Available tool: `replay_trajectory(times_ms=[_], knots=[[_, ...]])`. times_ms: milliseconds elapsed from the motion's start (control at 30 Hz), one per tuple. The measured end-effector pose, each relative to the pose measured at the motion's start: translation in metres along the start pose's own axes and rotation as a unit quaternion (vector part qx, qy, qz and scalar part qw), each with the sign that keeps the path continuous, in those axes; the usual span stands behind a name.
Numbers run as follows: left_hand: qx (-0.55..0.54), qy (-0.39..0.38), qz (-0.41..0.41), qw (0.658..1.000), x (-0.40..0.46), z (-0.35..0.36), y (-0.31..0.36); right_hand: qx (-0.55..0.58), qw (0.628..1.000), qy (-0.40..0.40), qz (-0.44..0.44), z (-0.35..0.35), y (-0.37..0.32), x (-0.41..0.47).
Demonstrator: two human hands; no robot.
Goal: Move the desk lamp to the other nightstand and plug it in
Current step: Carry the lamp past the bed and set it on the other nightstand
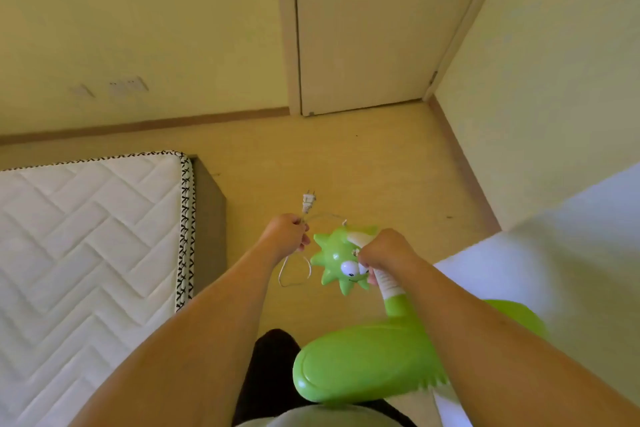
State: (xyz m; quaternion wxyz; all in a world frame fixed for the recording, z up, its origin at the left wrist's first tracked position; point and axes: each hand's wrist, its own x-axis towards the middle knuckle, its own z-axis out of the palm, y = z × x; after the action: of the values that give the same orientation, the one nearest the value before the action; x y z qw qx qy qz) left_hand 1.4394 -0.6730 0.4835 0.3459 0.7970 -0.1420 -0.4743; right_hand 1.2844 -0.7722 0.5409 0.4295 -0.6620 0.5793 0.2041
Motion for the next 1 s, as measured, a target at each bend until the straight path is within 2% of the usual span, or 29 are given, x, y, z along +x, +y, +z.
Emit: replay_trajectory(times_ms=[133, 400, 467, 500, 533, 633, 700, 833, 1000], knots=[[-0.023, 0.016, -0.015, 1.000, 0.049, -0.041, 0.026, -0.099, 0.995, -0.006, -0.026, -0.014, -0.070, 0.042], [-0.064, 0.048, -0.050, 0.996, 0.200, -0.170, 0.073, -0.169, 0.985, 0.018, -0.040, -0.019, -0.263, 0.158], [-0.062, 0.049, -0.054, 0.995, 0.225, -0.204, 0.086, -0.184, 0.982, -0.003, -0.043, -0.024, -0.309, 0.166], [-0.066, 0.047, -0.054, 0.995, 0.223, -0.206, 0.089, -0.158, 0.986, 0.006, -0.042, -0.023, -0.309, 0.166], [-0.071, 0.079, -0.062, 0.992, 0.271, -0.271, 0.117, -0.167, 0.984, 0.004, -0.056, -0.028, -0.395, 0.200], [-0.081, 0.091, -0.052, 0.991, 0.296, -0.309, 0.135, -0.200, 0.976, 0.014, -0.085, -0.031, -0.443, 0.213], [-0.091, 0.110, -0.043, 0.989, 0.316, -0.335, 0.150, -0.185, 0.978, -0.001, -0.095, -0.032, -0.479, 0.227], [-0.112, 0.156, -0.073, 0.979, 0.370, -0.392, 0.163, -0.200, 0.971, -0.040, -0.125, -0.032, -0.570, 0.277], [-0.161, 0.222, -0.111, 0.955, 0.432, -0.454, 0.180, -0.246, 0.948, -0.103, -0.174, -0.027, -0.686, 0.337]])
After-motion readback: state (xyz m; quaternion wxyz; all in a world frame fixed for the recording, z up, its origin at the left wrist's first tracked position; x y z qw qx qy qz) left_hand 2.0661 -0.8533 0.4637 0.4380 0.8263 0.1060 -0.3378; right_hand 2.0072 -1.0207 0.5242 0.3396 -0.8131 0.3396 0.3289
